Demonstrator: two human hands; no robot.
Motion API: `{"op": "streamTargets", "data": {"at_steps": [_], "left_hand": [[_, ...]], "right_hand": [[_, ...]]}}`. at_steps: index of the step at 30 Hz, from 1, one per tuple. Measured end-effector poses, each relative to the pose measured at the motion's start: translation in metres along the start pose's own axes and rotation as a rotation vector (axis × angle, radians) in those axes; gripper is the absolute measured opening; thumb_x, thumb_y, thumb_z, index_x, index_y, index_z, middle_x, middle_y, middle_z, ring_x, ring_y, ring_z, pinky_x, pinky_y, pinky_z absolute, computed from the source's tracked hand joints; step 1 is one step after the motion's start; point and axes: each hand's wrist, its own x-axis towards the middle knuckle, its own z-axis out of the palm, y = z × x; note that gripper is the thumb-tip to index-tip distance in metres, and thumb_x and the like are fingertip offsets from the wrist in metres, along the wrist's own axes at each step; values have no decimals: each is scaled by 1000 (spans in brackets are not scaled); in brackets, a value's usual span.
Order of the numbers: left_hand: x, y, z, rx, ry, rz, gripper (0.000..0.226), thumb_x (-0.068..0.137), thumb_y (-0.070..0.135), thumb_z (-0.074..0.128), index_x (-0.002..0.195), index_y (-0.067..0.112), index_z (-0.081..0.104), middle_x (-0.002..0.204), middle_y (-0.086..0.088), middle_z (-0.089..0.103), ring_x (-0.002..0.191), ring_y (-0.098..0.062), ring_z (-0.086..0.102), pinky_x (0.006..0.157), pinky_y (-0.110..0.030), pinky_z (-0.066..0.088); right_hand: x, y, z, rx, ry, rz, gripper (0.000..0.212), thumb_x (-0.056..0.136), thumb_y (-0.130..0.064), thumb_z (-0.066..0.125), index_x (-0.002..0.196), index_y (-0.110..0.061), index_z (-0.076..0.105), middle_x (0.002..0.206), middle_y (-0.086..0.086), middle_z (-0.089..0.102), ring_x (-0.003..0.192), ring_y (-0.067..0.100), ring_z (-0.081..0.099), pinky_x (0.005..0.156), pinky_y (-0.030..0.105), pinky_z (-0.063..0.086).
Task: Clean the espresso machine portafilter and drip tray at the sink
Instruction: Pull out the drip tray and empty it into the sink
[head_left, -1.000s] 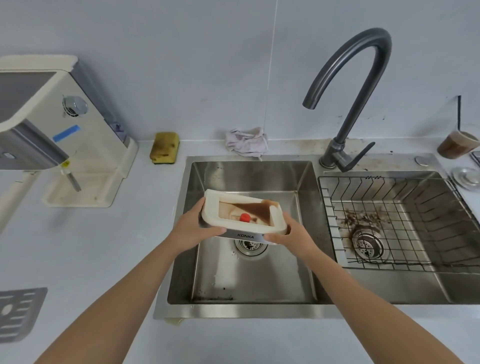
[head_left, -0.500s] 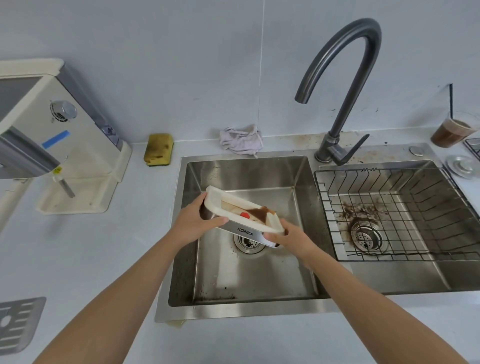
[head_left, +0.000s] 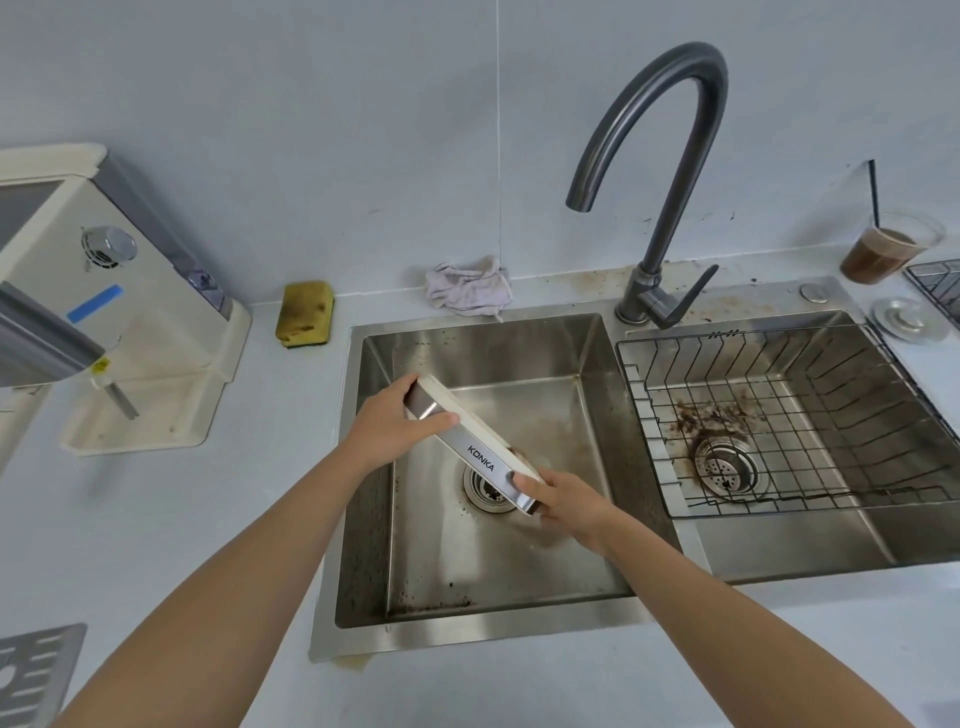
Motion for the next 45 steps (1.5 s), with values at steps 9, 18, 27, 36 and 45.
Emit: {"op": "streamTargets", "data": {"at_steps": [9,18,27,36,45], "left_hand": [[8,12,4,108,-15,-47,81,80,46,64,146,13,28,147,-5,38,133,-23,39,105,-32,33],[12,18,7,258,-27,-94,72,84,55,54,138,10,40,139,-7,48,127,-27,45,95,-32,38],[12,16,8,293,-18,-144,72,85,58,49,135,6,41,137,-11,49,126,-31,46,97,-36,39],[18,10,4,328,6,-142,78,85,64,42,135,5,41,137,-11,50,124,-30,48,92,-35,41],[22,1,-1,66,-40,-147,67,86,58,47,130,7,46,129,-9,54,117,-27,50,81,-30,36]], "right_hand": [[2,5,2,37,-5,98,58,87,-50,51,127,-8,49,129,15,56,121,27,53,105,36,41],[-4,1,7,49,-51,189,65,91,-55,36,128,-4,48,129,18,56,109,25,57,99,33,42],[-7,-3,8,9,-35,204,67,88,-61,33,110,-3,56,89,8,64,80,16,61,83,26,48],[-8,-13,12,-52,49,213,69,86,-66,31,101,-4,59,95,13,65,81,19,62,80,27,50],[-16,-32,12,-220,142,172,66,89,-63,30,103,-6,60,106,18,65,86,19,60,81,26,50]]}}
